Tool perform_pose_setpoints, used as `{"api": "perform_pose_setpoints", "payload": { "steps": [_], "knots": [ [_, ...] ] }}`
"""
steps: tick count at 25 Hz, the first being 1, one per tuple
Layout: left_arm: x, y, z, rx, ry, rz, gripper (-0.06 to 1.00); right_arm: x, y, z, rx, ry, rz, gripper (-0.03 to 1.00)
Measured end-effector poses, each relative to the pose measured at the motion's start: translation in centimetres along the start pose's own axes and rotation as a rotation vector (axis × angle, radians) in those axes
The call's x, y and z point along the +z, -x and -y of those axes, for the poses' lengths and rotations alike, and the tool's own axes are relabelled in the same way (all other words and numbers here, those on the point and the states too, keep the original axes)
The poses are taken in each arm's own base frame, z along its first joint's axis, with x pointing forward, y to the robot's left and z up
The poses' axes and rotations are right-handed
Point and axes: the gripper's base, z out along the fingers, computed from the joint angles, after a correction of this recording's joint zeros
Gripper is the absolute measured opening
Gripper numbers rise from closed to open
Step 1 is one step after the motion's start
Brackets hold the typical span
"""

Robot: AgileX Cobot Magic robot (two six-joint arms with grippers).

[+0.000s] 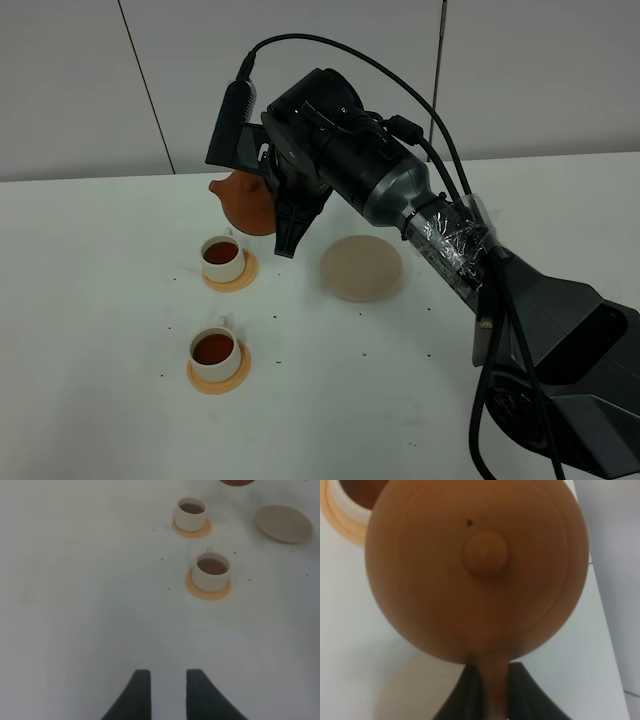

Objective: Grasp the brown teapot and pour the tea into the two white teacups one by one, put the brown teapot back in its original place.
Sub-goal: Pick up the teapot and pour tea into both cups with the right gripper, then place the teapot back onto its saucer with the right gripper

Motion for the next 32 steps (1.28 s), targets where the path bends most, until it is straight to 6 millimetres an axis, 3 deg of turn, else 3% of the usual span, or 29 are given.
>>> {"api": "perform_pose_setpoints", "payload": {
  "steps": [18,32],
  "knots": [
    [0.0,0.0,0.0,-0.001,0.0,0.0,0.24,-1.9,-0.8,0.0,0.108,0.116,0.001,0.09],
    [0.0,0.0,0.0,0.0,0.0,0.0,0.24,-0.2,-1.9,-1.9,0.097,0.216,-0.062,0.09]
  ]
}}
